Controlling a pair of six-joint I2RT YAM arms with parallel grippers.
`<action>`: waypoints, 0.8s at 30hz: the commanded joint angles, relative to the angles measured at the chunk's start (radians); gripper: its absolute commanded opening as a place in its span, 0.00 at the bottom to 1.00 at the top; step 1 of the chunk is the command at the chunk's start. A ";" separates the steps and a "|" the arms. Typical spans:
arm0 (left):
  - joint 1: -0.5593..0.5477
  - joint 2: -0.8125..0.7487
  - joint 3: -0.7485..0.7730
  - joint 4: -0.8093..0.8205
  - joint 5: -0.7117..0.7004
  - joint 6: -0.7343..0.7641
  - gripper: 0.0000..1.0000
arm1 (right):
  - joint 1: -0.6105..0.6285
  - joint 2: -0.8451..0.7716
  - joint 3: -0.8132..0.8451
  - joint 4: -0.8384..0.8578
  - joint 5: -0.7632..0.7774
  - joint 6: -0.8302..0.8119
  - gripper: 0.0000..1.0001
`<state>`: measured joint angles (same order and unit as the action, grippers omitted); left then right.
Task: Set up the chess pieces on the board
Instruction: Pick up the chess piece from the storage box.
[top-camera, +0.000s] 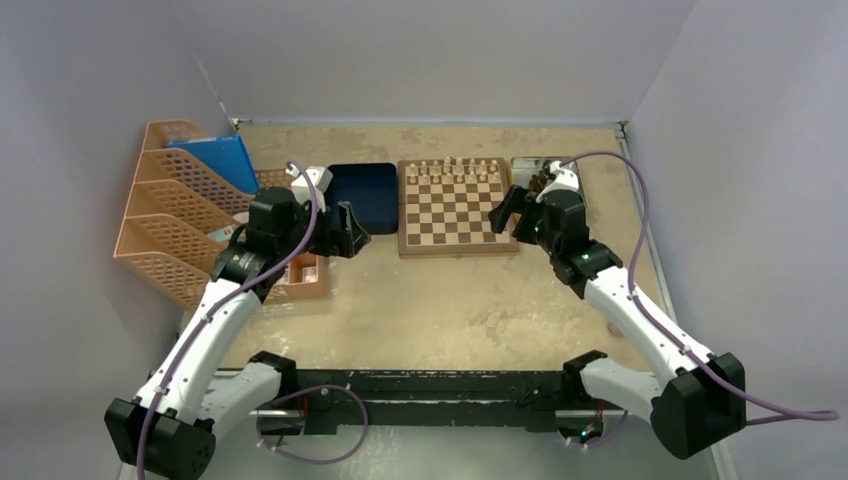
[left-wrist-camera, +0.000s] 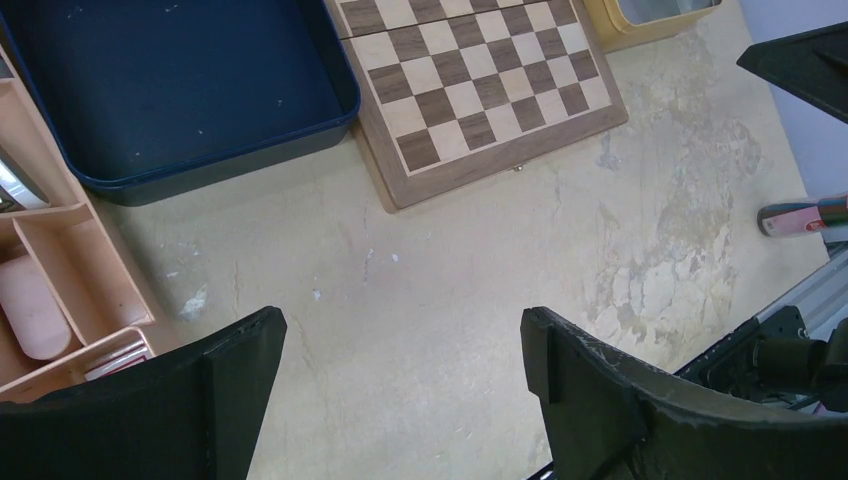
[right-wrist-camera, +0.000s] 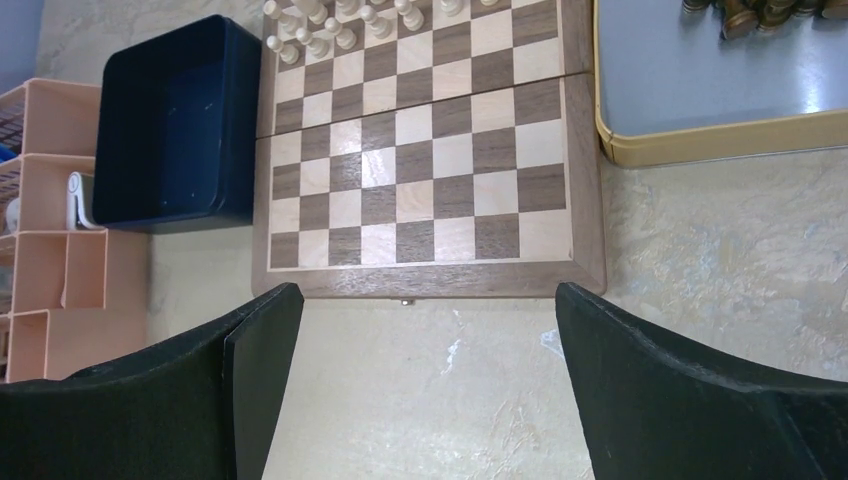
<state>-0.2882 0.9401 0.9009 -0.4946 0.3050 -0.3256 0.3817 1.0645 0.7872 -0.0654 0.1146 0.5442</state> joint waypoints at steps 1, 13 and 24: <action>0.001 -0.010 0.000 0.036 -0.034 -0.007 0.88 | 0.006 0.002 0.059 0.014 0.039 0.017 0.99; 0.000 0.028 0.014 0.011 -0.009 -0.027 0.88 | 0.006 0.067 0.142 0.111 0.108 0.026 0.99; -0.002 -0.004 0.007 0.022 -0.008 -0.029 0.86 | -0.032 0.401 0.332 0.157 0.385 -0.081 0.98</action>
<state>-0.2882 0.9558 0.9009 -0.5163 0.2832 -0.3408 0.3756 1.3849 1.0115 0.0612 0.3824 0.5247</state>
